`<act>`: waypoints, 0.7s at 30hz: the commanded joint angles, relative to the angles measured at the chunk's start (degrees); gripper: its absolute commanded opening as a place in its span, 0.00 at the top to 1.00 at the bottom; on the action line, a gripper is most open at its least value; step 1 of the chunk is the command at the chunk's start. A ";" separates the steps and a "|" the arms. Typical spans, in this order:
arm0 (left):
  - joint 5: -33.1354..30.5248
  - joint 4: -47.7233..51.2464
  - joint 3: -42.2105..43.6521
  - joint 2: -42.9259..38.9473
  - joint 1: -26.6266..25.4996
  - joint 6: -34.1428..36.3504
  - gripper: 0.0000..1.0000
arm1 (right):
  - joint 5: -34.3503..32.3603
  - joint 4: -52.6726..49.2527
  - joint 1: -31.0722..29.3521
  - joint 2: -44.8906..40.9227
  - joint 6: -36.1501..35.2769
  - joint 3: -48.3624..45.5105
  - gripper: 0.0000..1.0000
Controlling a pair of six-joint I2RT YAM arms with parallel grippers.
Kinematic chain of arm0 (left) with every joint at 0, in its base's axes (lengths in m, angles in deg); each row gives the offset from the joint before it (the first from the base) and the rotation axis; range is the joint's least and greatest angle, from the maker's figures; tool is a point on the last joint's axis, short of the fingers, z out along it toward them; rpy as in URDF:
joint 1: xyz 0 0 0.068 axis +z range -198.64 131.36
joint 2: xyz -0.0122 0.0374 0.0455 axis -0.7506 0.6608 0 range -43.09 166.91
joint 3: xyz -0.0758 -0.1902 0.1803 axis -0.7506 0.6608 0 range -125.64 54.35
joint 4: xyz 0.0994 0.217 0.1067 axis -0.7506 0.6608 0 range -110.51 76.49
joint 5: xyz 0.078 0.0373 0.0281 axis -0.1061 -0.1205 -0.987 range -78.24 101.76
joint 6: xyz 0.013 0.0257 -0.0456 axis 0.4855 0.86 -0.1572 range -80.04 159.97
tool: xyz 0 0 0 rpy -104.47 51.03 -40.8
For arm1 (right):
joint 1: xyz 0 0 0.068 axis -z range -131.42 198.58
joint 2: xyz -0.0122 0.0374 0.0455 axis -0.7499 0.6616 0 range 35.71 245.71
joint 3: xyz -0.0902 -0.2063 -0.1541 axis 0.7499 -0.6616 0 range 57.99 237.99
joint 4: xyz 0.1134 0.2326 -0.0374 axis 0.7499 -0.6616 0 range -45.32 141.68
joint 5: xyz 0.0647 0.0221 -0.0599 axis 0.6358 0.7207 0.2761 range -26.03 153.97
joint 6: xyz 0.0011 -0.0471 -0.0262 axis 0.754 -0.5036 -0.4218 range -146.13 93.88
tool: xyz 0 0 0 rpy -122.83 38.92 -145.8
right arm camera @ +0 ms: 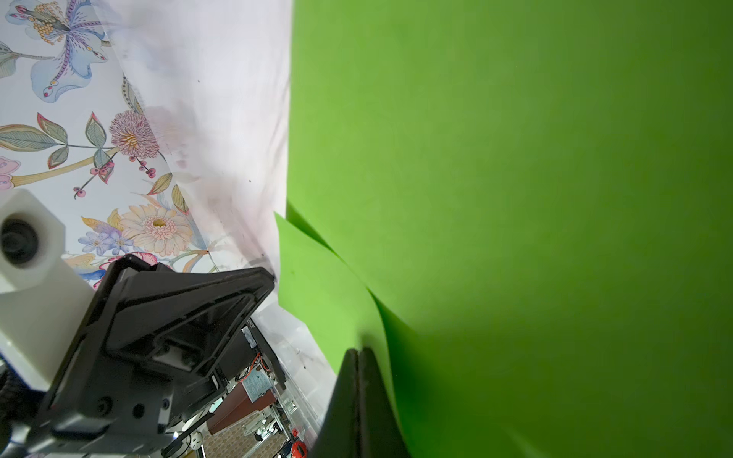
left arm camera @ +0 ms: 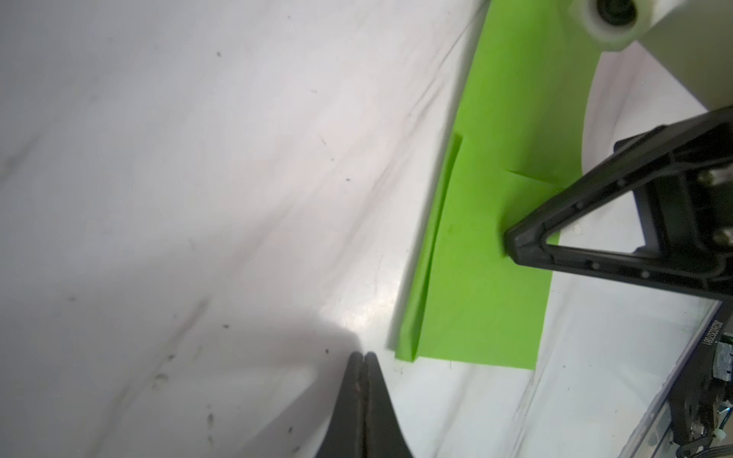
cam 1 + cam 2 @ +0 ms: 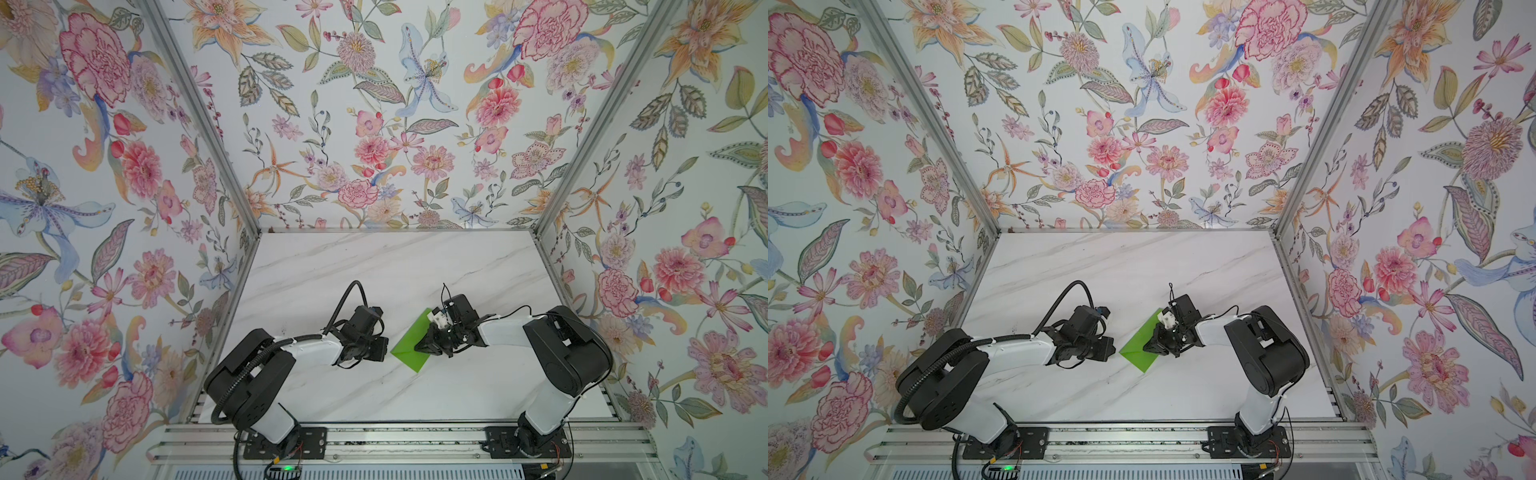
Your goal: Fold a paper plane with a square sheet of paper (fold left side to right side)
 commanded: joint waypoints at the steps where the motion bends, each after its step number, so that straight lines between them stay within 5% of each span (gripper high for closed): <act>1: -3.34 11.44 2.65 0.70 0.88 -1.15 1.00 | -7.06 -6.31 0.64 2.57 0.16 -2.32 0.98; 8: -0.94 11.93 -5.61 -3.61 -0.88 -1.21 1.00 | -7.23 -7.27 -0.08 2.54 -0.41 -1.03 0.97; 15: 1.20 10.80 -16.31 5.99 -5.26 0.10 1.00 | -8.22 -8.83 -0.72 3.42 -1.33 0.72 0.97; 21: 0.82 9.70 -17.25 11.96 -5.37 1.77 1.00 | -10.39 -12.09 -0.65 3.32 -3.07 2.40 0.97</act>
